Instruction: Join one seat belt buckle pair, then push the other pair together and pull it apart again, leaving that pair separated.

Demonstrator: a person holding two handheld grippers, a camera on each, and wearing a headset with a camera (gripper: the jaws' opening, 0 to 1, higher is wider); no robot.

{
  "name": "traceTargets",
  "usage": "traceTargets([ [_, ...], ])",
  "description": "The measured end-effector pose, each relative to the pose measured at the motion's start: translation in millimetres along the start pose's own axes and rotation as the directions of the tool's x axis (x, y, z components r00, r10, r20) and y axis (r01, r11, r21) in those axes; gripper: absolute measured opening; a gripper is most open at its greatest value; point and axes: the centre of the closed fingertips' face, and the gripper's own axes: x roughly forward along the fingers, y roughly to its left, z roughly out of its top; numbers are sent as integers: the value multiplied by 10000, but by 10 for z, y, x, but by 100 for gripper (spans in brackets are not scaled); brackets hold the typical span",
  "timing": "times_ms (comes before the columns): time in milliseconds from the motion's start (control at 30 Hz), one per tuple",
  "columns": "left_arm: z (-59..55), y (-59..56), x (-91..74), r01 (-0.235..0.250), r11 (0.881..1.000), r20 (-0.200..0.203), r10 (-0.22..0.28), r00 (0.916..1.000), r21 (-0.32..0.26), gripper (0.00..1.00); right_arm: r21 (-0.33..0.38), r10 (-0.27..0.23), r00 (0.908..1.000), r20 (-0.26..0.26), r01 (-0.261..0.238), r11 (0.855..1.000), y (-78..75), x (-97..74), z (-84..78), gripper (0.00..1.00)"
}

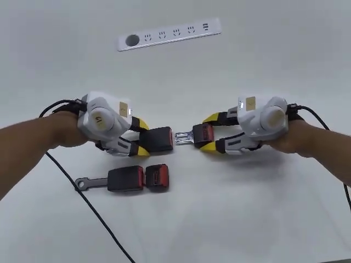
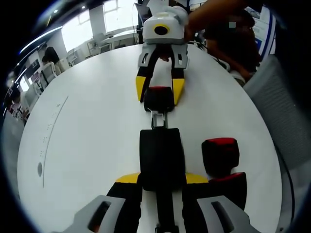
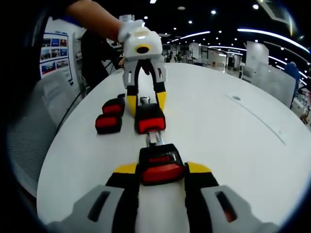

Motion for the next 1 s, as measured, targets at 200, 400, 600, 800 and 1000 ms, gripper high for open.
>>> traceTargets([
  [200,1,2,2,22,10000,-17,-22,10000,27,33,-165,114,9999,-90,-115,9998,45,56,35,37],
  [400,5,-1,2,62,9999,-44,-61,10000,86,33,-56,205,9997,-95,-205,9998,74,161,61,37],
  [600,0,-1,0,61,10000,24,-61,10000,2,33,66,282,9995,-129,-281,9996,56,158,56,37],
  [800,-2,-1,2,64,10000,-87,-65,9999,-60,32,161,322,9993,-178,-319,9994,62,182,63,36],
  [1000,-7,3,9,18,9999,-137,-19,9999,-112,32,340,254,9996,-108,-250,9991,91,276,125,36],
])
